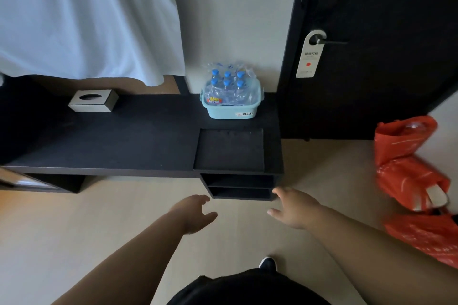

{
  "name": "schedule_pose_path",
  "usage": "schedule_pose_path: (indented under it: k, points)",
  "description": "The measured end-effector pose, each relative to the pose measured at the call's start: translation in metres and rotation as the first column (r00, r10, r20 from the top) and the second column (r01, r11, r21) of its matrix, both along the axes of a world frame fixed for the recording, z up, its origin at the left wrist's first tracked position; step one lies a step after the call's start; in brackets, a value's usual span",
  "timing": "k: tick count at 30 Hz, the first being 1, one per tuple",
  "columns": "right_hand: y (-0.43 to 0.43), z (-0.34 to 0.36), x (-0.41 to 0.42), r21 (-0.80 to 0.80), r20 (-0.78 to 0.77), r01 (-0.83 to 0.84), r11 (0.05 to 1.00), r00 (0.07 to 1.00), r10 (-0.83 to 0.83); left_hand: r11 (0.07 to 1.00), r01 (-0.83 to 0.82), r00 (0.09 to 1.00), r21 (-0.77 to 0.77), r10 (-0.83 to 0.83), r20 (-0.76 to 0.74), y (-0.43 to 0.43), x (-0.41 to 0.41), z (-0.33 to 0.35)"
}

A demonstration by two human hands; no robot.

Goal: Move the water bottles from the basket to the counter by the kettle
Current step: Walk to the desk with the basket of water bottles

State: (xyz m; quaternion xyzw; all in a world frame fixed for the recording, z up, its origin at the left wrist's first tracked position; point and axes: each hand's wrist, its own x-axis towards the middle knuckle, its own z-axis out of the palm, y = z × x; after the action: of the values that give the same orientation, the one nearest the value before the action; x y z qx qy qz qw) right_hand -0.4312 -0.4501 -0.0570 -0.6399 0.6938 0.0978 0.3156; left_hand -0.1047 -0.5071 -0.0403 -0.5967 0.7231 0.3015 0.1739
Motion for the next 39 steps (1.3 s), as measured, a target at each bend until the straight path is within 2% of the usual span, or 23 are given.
schedule_pose_path:
  k: [9, 14, 23, 31, 39]
  points:
    - [-0.055, -0.006, -0.025, 0.018, 0.094, 0.036, 0.999, 0.995, -0.037, 0.999, -0.043, 0.999, 0.013, 0.043, 0.033, -0.039, -0.02, -0.006]
    - [-0.084, -0.011, -0.028, 0.034, 0.099, 0.052, 0.998, 0.993, -0.055, 0.998, -0.061, 0.998, -0.005, 0.061, -0.002, -0.078, -0.025, -0.012]
    - [-0.163, -0.009, -0.018, 0.016, 0.081, 0.127, 0.992, 0.988, -0.128, 0.999, -0.021, 0.998, 0.026, 0.022, -0.059, -0.165, -0.019, -0.027]
    - [-0.25, -0.001, 0.016, -0.005, 0.066, 0.169, 0.986, 0.984, -0.168, 0.999, 0.05, 0.996, 0.023, -0.048, -0.077, -0.282, 0.008, -0.028]
    - [-0.301, -0.003, 0.047, 0.014, 0.073, 0.26, 0.966, 0.963, -0.26, 0.992, 0.117, 0.991, 0.043, -0.114, -0.064, -0.351, 0.038, -0.035]
